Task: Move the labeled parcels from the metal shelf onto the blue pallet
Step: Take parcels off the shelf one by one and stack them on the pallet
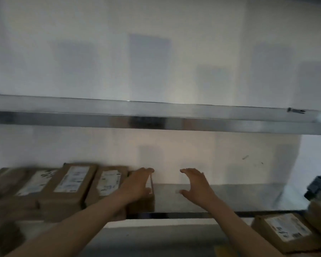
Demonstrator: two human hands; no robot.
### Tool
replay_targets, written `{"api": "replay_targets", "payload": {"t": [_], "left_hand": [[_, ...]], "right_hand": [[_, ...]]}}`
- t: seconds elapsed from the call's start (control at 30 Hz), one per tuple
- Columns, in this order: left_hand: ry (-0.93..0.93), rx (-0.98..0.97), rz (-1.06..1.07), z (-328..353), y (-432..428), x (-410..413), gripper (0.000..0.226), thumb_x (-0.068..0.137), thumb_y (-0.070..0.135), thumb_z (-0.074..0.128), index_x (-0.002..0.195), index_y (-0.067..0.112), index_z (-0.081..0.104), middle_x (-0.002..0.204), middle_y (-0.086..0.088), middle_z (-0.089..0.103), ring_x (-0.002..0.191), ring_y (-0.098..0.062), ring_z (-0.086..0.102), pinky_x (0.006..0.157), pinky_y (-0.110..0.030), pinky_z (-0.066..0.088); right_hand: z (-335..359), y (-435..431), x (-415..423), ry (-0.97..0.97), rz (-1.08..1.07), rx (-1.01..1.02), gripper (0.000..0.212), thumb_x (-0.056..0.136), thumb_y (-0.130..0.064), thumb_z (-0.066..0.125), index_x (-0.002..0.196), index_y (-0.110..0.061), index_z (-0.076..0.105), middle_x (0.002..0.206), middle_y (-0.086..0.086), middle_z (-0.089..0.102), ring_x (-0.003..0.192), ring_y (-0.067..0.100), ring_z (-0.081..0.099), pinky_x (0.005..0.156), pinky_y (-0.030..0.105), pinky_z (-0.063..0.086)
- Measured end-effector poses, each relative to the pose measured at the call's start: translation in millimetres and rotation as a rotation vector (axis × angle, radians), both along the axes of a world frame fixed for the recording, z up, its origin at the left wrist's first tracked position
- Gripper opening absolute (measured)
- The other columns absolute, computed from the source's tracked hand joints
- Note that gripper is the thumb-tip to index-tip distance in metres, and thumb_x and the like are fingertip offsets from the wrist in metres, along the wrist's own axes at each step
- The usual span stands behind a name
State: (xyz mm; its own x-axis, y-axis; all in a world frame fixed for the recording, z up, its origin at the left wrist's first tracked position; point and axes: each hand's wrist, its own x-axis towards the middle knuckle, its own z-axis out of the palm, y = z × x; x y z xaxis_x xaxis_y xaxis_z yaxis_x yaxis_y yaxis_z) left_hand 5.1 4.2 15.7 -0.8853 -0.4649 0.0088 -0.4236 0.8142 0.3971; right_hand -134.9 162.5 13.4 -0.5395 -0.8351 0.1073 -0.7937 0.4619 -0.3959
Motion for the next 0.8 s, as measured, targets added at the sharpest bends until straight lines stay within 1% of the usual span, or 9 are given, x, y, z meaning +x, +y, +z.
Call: {"api": "replay_targets", "payload": {"t": [0.1, 0.2, 0.3, 0.4, 0.47, 0.53, 0.6, 0.7, 0.8], "left_hand": [[0.0, 0.002, 0.11, -0.7, -55.7, 70.4, 0.055, 0.088, 0.022, 0.058, 0.138, 0.014, 0.035, 0.143, -0.003, 0.039, 0.13, -0.02, 0.041, 0.105, -0.029, 0.034], [-0.021, -0.022, 0.176, -1.2, -105.9, 138.7, 0.054, 0.085, 0.016, 0.059, 0.135, 0.014, 0.039, 0.136, -0.007, 0.047, 0.126, -0.023, 0.047, 0.096, -0.025, 0.039], [-0.01, -0.026, 0.268, -7.7, -149.8, 204.3, 0.062, 0.085, 0.019, 0.057, 0.141, 0.019, 0.031, 0.142, -0.006, 0.043, 0.126, -0.022, 0.046, 0.101, -0.031, 0.041], [0.05, -0.038, 0.358, -15.0, -188.6, 264.1, 0.054, 0.088, 0.028, 0.057, 0.138, 0.018, 0.04, 0.14, -0.005, 0.049, 0.126, -0.021, 0.048, 0.105, -0.03, 0.038], [0.056, -0.06, 0.422, -21.9, -213.8, 298.6, 0.058, 0.086, 0.03, 0.061, 0.139, 0.018, 0.04, 0.138, -0.004, 0.051, 0.123, -0.02, 0.051, 0.104, -0.028, 0.04], [0.061, -0.081, 0.468, -42.2, -246.6, 325.8, 0.064, 0.082, 0.034, 0.062, 0.139, 0.025, 0.036, 0.138, -0.001, 0.049, 0.122, -0.02, 0.051, 0.101, -0.028, 0.044], [0.023, -0.042, 0.502, -46.4, -263.4, 349.0, 0.055, 0.083, 0.041, 0.057, 0.134, 0.029, 0.039, 0.134, 0.004, 0.048, 0.119, -0.016, 0.052, 0.098, -0.026, 0.045], [0.007, 0.0, 0.565, -34.4, -268.4, 374.7, 0.04, 0.092, 0.024, 0.053, 0.129, 0.01, 0.048, 0.134, -0.005, 0.05, 0.121, -0.019, 0.05, 0.102, -0.024, 0.037], [-0.02, 0.011, 0.62, -47.5, -298.9, 394.4, 0.048, 0.09, 0.024, 0.056, 0.134, 0.01, 0.042, 0.138, -0.008, 0.047, 0.126, -0.021, 0.045, 0.103, -0.024, 0.033]], "right_hand": [[3.9, -65.9, 57.3, 0.014, 0.088, 0.005, 0.062, 0.084, -0.028, 0.065, 0.138, -0.02, 0.035, 0.143, -0.001, 0.039, 0.134, 0.015, 0.031, 0.114, 0.031, 0.016], [1.5, -128.9, 114.1, 0.034, 0.159, -0.01, 0.056, 0.08, -0.029, 0.068, 0.13, -0.02, 0.046, 0.134, -0.002, 0.049, 0.125, 0.015, 0.041, 0.106, 0.029, 0.028], [-7.1, -185.9, 167.9, 0.057, 0.22, -0.023, 0.061, 0.076, -0.028, 0.069, 0.132, -0.03, 0.045, 0.134, -0.004, 0.05, 0.122, 0.016, 0.045, 0.105, 0.032, 0.035], [-10.9, -232.6, 218.8, 0.0, 0.299, -0.023, 0.062, 0.079, -0.026, 0.067, 0.136, -0.026, 0.042, 0.137, -0.004, 0.045, 0.126, 0.015, 0.04, 0.108, 0.029, 0.032], [-16.0, -261.4, 244.0, -0.032, 0.337, 0.034, 0.066, 0.082, -0.025, 0.065, 0.141, -0.022, 0.034, 0.144, 0.001, 0.036, 0.132, 0.018, 0.033, 0.111, 0.028, 0.026], [-21.6, -287.6, 263.6, -0.044, 0.395, 0.054, 0.068, 0.084, -0.026, 0.064, 0.142, -0.021, 0.03, 0.147, 0.001, 0.032, 0.136, 0.019, 0.028, 0.113, 0.029, 0.022], [-26.8, -312.8, 282.3, -0.06, 0.434, 0.051, 0.07, 0.082, -0.026, 0.066, 0.142, -0.021, 0.031, 0.147, 0.0, 0.031, 0.136, 0.018, 0.027, 0.113, 0.029, 0.021], [-31.3, -346.3, 304.7, -0.076, 0.459, 0.063, 0.069, 0.081, -0.026, 0.067, 0.14, -0.02, 0.033, 0.144, 0.002, 0.034, 0.134, 0.019, 0.031, 0.113, 0.031, 0.027], [-38.2, -385.8, 321.7, -0.117, 0.488, 0.09, 0.069, 0.082, -0.028, 0.066, 0.14, -0.019, 0.031, 0.144, 0.004, 0.034, 0.133, 0.02, 0.031, 0.112, 0.03, 0.027]]}}
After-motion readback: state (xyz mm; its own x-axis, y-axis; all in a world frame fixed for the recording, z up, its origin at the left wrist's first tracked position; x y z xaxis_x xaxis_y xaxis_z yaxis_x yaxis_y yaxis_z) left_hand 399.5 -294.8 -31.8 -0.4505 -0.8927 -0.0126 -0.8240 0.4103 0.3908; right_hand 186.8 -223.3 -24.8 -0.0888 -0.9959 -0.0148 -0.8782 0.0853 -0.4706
